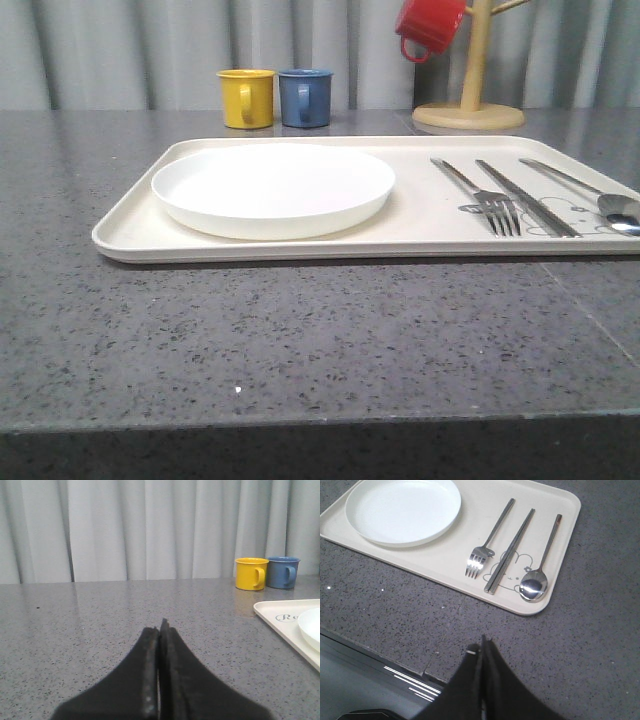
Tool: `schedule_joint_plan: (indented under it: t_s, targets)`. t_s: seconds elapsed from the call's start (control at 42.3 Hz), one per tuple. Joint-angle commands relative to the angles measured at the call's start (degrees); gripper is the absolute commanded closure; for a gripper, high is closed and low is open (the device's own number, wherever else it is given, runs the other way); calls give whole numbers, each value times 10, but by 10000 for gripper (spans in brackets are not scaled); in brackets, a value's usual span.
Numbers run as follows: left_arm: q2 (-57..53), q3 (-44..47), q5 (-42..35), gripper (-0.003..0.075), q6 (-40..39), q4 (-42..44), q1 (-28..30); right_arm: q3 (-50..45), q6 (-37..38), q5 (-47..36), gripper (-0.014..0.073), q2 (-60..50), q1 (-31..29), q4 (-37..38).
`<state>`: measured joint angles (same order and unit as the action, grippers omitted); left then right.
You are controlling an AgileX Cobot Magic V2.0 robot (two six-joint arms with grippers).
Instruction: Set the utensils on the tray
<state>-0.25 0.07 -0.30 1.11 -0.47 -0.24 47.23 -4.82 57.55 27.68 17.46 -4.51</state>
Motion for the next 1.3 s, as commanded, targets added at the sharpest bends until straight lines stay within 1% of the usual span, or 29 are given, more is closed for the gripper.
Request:
schedule_joint_plan:
  t_s: [0.0, 0.283, 0.378, 0.496, 0.614, 0.638, 0.685, 0.78, 0.85, 0.945, 1.016, 1.157, 1.276]
  targets:
    - [-13, 8, -49, 741, 2, -2, -4, 15, -2, -36, 659, 4, 1, -2]
    - [-13, 8, -49, 741, 2, -2, -4, 15, -2, -36, 659, 4, 1, -1]
    - [-11, 8, -49, 741, 2, -2, -4, -5, -2, -69, 659, -18, -1, 15]
    - [-11, 8, -49, 741, 2, -2, -4, -73, -2, -186, 659, -68, -40, 18]
    - [-11, 8, -49, 741, 2, -2, -4, -180, -2, -323, 659, -135, -79, 18]
    - [-11, 8, -49, 741, 2, -2, -4, -213, -2, -355, 659, -147, -87, 17]
    - [-11, 8, -49, 741, 2, -2, -4, -247, -2, -397, 659, -174, -97, 16]
    - [-11, 8, -49, 741, 2, -2, -4, -350, -2, -490, 659, -233, -121, 3]
    - [-11, 8, -49, 741, 2, -2, -4, -399, -2, -531, 659, -261, -138, -13]
    - [-11, 8, -49, 741, 2, -2, -4, -440, -2, -556, 659, -290, -151, -28]
    - [-11, 8, -49, 741, 2, -2, -4, -459, -2, -566, 659, -291, -153, -28]
    - [-11, 8, -49, 741, 2, -2, -4, -487, -2, -585, 659, -291, -153, -28]
    - [-11, 8, -49, 741, 2, -2, -4, -487, -2, -582, 659, -291, -153, -28]
